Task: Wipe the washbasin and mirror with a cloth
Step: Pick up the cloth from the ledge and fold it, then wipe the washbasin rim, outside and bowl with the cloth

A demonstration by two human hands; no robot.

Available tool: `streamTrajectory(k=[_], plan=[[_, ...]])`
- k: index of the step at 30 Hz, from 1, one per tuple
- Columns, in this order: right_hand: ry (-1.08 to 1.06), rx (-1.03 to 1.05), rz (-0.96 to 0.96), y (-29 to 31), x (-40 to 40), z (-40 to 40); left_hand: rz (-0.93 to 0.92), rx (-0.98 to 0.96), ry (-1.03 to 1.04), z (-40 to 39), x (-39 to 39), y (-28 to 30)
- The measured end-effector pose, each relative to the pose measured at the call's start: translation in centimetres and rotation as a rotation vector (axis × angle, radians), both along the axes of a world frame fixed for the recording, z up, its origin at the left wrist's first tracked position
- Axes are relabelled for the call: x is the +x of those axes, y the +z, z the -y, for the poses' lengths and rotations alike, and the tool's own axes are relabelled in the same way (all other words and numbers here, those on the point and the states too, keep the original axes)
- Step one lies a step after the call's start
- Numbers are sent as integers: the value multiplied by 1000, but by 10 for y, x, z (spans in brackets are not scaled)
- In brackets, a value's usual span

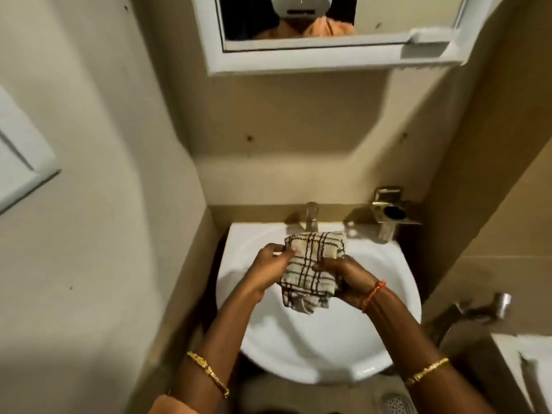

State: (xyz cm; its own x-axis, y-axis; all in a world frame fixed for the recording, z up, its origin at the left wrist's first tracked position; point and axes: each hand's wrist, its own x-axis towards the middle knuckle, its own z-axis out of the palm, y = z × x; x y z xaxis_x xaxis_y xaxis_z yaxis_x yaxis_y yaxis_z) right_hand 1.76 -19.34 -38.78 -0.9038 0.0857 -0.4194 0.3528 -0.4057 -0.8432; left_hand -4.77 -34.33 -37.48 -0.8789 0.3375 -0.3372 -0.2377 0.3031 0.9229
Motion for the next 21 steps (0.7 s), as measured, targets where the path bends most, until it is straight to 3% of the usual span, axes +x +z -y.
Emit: streamTrajectory(k=[6,8,11,15,16,19,21], plan=[[-274,251,18,-49,-41,42,-184,-433,269,56,-59,-84],[-288,525,-75,-66,-57,47,-208,-567,287,68,-78,-101],[-126,1013,-328,-78,-83,50,-192,-722,267,74,-95,-112],[47,1688,-550,-97,-142,31,-67,-656,261,75,-104,-126],[91,1820,-533,-105,-153,24,-65,-646,271,75,-104,-128],[279,2040,-177,-123,-166,24,-12,-630,303,79,-105,-135],[337,1870,18,-126,-173,35,-21,-632,295,83,-108,-137]])
